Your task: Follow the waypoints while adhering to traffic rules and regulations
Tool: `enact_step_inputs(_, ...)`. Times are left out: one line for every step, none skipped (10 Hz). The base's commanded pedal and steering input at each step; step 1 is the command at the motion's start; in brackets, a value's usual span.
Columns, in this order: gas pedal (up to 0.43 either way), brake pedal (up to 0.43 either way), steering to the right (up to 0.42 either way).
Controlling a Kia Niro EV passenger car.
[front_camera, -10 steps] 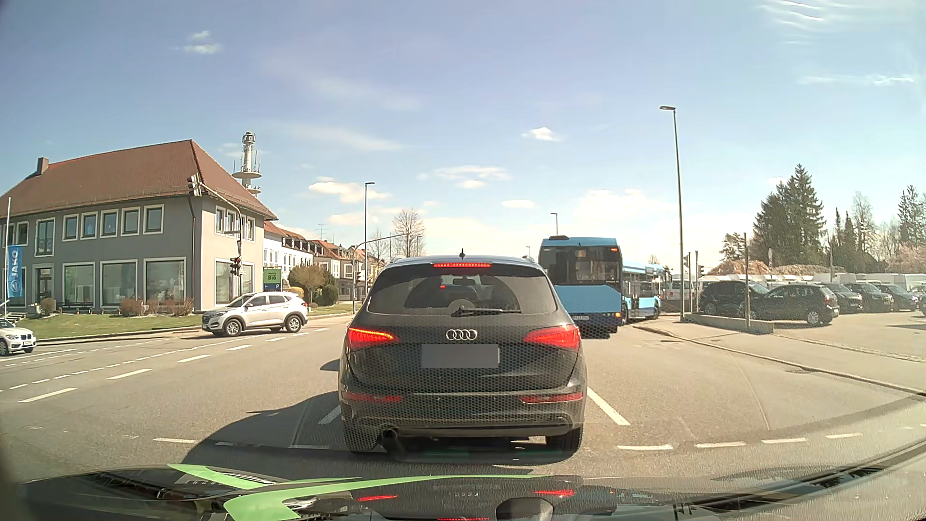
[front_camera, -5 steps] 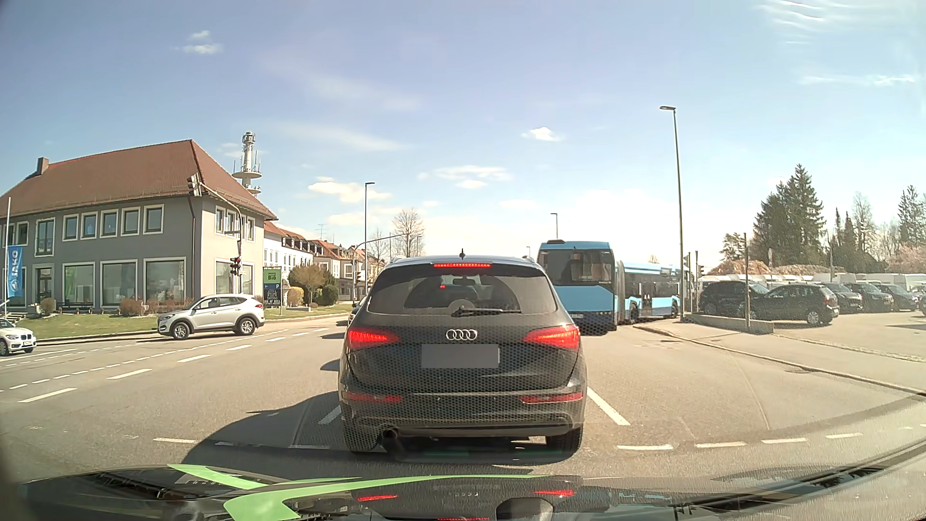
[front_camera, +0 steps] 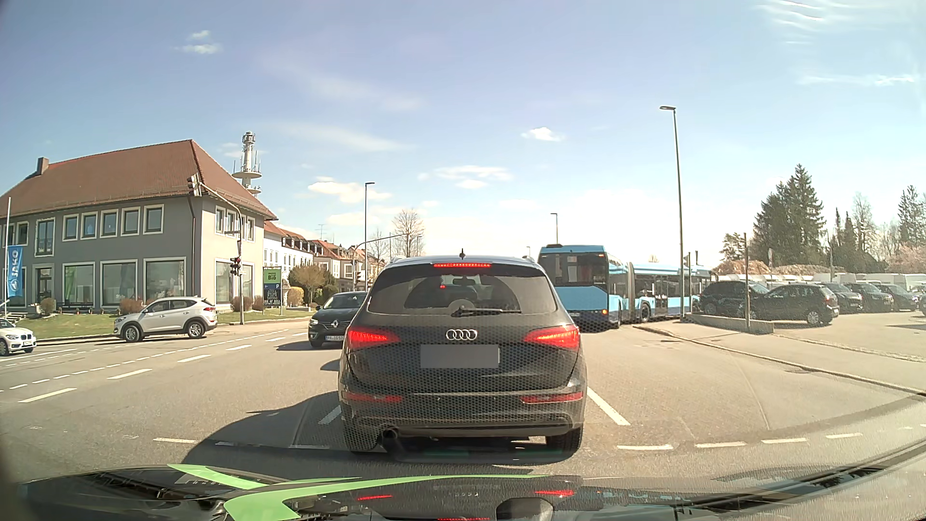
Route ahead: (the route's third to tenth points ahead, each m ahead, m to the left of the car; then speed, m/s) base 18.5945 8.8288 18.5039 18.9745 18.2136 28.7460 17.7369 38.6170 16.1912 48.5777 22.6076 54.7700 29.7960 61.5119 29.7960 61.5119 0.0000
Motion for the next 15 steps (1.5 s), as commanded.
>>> enact_step_inputs(0.0, 0.311, -0.001)
enact_step_inputs(0.0, 0.317, -0.001)
enact_step_inputs(0.0, 0.317, -0.001)
enact_step_inputs(0.0, 0.311, -0.001)
enact_step_inputs(0.0, 0.311, -0.001)
enact_step_inputs(0.0, 0.317, -0.001)
enact_step_inputs(0.0, 0.311, -0.001)
enact_step_inputs(0.0, 0.317, -0.001)
enact_step_inputs(0.0, 0.317, -0.001)
enact_step_inputs(0.0, 0.311, -0.001)
enact_step_inputs(0.0, 0.311, -0.001)
enact_step_inputs(0.0, 0.311, -0.001)
enact_step_inputs(0.0, 0.317, -0.001)
enact_step_inputs(0.0, 0.311, -0.001)
enact_step_inputs(0.0, 0.311, -0.001)
